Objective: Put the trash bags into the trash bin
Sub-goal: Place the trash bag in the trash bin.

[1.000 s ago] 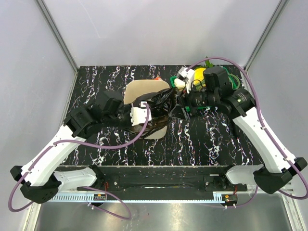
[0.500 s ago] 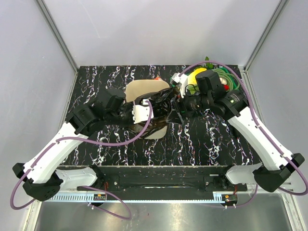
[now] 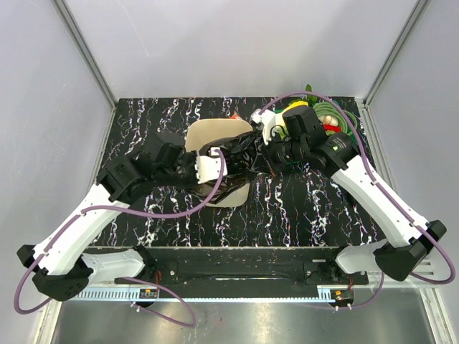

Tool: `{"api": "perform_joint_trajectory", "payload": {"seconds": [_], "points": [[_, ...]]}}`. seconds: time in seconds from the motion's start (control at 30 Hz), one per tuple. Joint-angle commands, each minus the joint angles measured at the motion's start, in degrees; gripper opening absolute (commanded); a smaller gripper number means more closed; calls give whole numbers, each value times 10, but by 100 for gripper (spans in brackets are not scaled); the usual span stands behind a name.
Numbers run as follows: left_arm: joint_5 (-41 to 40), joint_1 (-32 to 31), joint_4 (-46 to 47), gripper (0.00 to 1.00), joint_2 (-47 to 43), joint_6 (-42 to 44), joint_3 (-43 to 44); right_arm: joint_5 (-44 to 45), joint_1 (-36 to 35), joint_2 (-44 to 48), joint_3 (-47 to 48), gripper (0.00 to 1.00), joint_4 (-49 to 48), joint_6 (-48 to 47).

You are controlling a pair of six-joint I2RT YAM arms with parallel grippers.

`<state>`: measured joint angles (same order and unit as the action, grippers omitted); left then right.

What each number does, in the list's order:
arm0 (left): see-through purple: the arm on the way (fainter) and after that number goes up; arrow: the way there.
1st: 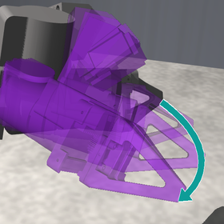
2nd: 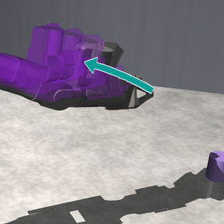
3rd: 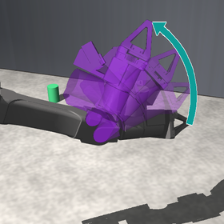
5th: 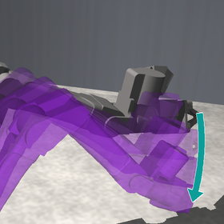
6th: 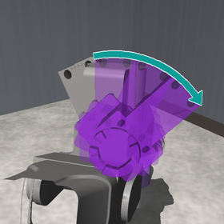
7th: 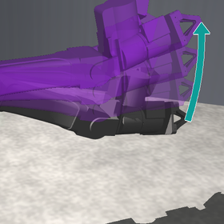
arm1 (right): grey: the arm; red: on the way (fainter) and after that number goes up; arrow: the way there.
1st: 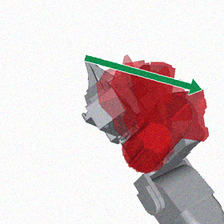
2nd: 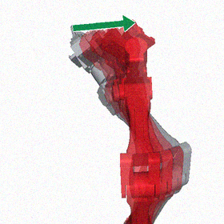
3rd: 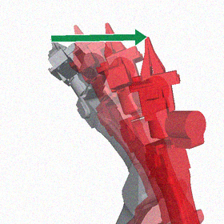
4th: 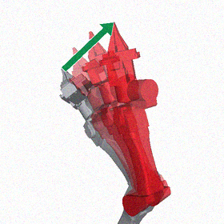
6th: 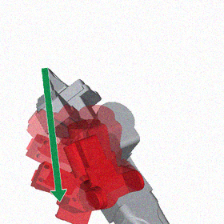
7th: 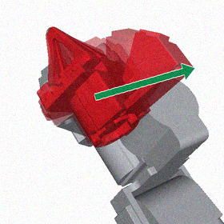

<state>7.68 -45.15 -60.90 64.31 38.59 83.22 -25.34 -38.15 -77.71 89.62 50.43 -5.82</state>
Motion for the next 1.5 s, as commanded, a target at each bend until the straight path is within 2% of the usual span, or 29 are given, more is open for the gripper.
{"api": "perform_joint_trajectory", "payload": {"seconds": [0.0,0.4,0.57,0.77,0.9,1.03,1.1,1.27,1.47], "points": [[-27,13,32,3,-32,-10,-9,25,-4,38,-23,0,-10,-23],[-58,66,60,4,-87,-19,-54,42,-3,78,-125,0,-24,-60],[-93,78,91,4,-109,-19,-96,71,-3,67,-139,0,-51,-60],[-82,84,100,6,-130,-20,-133,71,-4,55,-148,0,-63,-59],[-57,83,103,9,-135,-24,-149,20,-3,62,-126,1,-22,-84],[-45,83,119,9,-140,-27,-171,-57,-3,70,-82,25,75,-146],[-54,83,136,10,-140,-33,-187,-109,-4,68,-50,31,125,-175],[-73,85,170,11,-134,-47,-202,-178,-3,59,30,32,169,-190],[-90,84,194,12,-126,-62,-201,-208,-6,26,77,28,120,-126]]}}
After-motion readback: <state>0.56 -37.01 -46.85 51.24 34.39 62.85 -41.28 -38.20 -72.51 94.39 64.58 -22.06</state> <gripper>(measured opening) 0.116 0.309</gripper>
